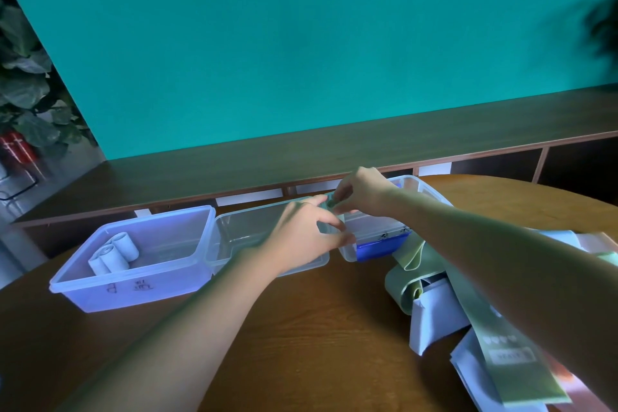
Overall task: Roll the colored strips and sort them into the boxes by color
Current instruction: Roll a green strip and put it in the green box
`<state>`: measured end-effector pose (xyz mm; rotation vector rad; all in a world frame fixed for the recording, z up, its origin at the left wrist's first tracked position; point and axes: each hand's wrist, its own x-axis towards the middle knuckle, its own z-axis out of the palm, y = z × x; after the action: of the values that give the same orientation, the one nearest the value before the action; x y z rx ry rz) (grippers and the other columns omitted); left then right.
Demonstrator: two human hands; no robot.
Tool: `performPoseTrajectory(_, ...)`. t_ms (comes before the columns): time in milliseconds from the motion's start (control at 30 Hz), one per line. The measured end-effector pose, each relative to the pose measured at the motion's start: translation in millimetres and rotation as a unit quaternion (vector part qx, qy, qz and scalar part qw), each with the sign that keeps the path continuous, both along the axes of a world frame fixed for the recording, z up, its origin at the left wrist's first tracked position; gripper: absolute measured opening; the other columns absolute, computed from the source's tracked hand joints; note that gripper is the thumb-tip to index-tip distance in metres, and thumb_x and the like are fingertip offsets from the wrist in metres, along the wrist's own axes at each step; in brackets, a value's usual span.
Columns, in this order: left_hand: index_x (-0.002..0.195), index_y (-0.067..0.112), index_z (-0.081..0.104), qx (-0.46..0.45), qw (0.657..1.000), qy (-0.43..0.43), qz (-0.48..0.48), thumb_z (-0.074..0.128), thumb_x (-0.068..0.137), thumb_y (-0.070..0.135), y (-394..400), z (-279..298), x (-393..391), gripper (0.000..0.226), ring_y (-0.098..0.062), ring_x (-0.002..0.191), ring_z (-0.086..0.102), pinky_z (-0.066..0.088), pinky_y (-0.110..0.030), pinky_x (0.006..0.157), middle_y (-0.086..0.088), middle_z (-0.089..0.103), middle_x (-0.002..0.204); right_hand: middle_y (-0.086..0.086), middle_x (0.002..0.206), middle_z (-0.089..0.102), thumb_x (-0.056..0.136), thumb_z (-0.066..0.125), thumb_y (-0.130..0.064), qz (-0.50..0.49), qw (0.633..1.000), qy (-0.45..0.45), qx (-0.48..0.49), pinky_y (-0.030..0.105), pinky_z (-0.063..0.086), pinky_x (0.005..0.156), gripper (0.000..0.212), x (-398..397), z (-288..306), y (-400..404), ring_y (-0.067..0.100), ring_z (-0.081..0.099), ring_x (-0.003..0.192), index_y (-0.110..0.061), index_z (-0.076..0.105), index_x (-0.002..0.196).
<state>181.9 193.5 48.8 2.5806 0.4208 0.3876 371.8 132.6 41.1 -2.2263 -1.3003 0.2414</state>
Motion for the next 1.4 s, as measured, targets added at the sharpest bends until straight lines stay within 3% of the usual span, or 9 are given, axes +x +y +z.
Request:
performPoseTrajectory(267, 0.103, 0.033, 0.080, 0.002, 1.000, -0.017, -0.009, 0.080, 0.081, 0.047, 3, -3, 1, 0.026, -0.024, 0.140, 0.043, 0.033, -0.044, 0.115, 0.000, 0.043, 0.156, 0.006, 0.101, 0.074, 0.085, 0.082, -0.021, -0.008, 0.999, 0.041, -0.010, 0.018, 0.057, 0.064, 0.026, -3, 2, -1, 0.011, 0.069, 0.071, -0.013, 0.076, 0.109)
performPoseTrajectory(500, 0.106, 0.035, 0.078, 0.001, 1.000, -0.017, -0.009, 0.079, 0.082, 0.045, 4, -6, 0, 0.026, -0.024, 0.142, 0.039, 0.031, -0.052, 0.118, -0.001, 0.041, 0.157, 0.001, 0.102, 0.071, 0.077, 0.087, -0.036, -0.041, 0.998, 0.037, -0.003, 0.026, 0.057, 0.078, 0.039, -4, -1, 0, 0.016, 0.067, 0.088, -0.014, 0.074, 0.108)
performPoseTrajectory(733, 0.113, 0.035, 0.076, 0.005, 1.000, -0.012, 0.007, 0.079, 0.081, 0.047, 3, -4, -2, 0.034, -0.025, 0.144, 0.037, 0.031, -0.054, 0.117, -0.001, 0.040, 0.158, 0.002, 0.104, 0.072, 0.083, 0.083, -0.020, -0.036, 0.998, 0.043, -0.014, 0.020, 0.052, 0.072, 0.026, 3, 5, -12, 0.014, 0.066, 0.087, -0.014, 0.077, 0.108)
performPoseTrajectory(1000, 0.124, 0.029, 0.071, 0.028, 0.999, -0.026, 0.023, 0.080, 0.082, 0.043, -6, 5, -10, 0.045, -0.021, 0.141, 0.039, 0.032, -0.040, 0.114, 0.001, 0.044, 0.155, 0.005, 0.088, 0.077, 0.083, 0.082, -0.013, -0.044, 0.997, 0.065, -0.004, 0.011, 0.044, 0.050, 0.021, 2, 21, -32, 0.004, 0.065, 0.062, -0.012, 0.078, 0.103)
performPoseTrajectory(1100, 0.121, 0.027, 0.073, 0.041, 0.998, -0.049, 0.026, 0.079, 0.085, 0.036, -15, 11, -15, 0.038, -0.018, 0.139, 0.041, 0.028, -0.026, 0.109, 0.001, 0.047, 0.152, 0.007, 0.080, 0.075, 0.085, 0.080, -0.006, -0.054, 0.995, 0.086, 0.013, 0.007, 0.045, 0.048, 0.016, -4, 39, -46, 0.000, 0.066, 0.054, -0.008, 0.076, 0.100)
performPoseTrajectory(1167, 0.117, 0.025, 0.075, 0.052, 0.995, -0.079, 0.032, 0.079, 0.085, 0.033, -23, 13, -17, 0.033, -0.016, 0.134, 0.048, 0.028, -0.018, 0.103, 0.001, 0.052, 0.147, 0.011, 0.083, 0.077, 0.084, 0.079, -0.003, -0.058, 0.993, 0.099, 0.034, 0.015, 0.057, 0.063, 0.016, -9, 51, -59, 0.011, 0.073, 0.066, -0.003, 0.076, 0.100)
performPoseTrajectory(1267, 0.108, 0.024, 0.077, 0.042, 0.990, -0.129, 0.030, 0.080, 0.084, 0.030, -39, 11, -21, 0.025, -0.010, 0.115, 0.059, 0.045, -0.021, 0.094, 0.005, 0.063, 0.129, 0.016, 0.087, 0.078, 0.084, 0.078, -0.001, -0.057, 0.991, 0.107, 0.049, 0.033, 0.063, 0.082, 0.016, -19, 65, -84, 0.027, 0.076, 0.079, -0.001, 0.077, 0.100)
performPoseTrajectory(1333, 0.102, 0.020, 0.078, 0.050, 0.985, -0.164, 0.019, 0.081, 0.082, 0.027, -51, 8, -22, 0.021, -0.009, 0.102, 0.063, 0.048, -0.025, 0.091, 0.005, 0.069, 0.113, 0.013, 0.080, 0.077, 0.084, 0.078, -0.002, -0.055, 0.992, 0.099, 0.052, 0.031, 0.062, 0.077, 0.015, -26, 70, -102, 0.022, 0.073, 0.070, -0.002, 0.078, 0.099)
performPoseTrajectory(1400, 0.101, 0.020, 0.077, 0.040, 0.985, -0.165, 0.016, 0.081, 0.083, 0.029, -69, 4, -23, 0.021, -0.010, 0.094, 0.064, 0.048, -0.026, 0.085, 0.006, 0.070, 0.101, 0.007, 0.074, 0.075, 0.084, 0.078, -0.008, -0.064, 0.995, 0.061, 0.039, 0.017, 0.057, 0.063, 0.011, -33, 72, -122, 0.011, 0.066, 0.058, -0.009, 0.080, 0.094)
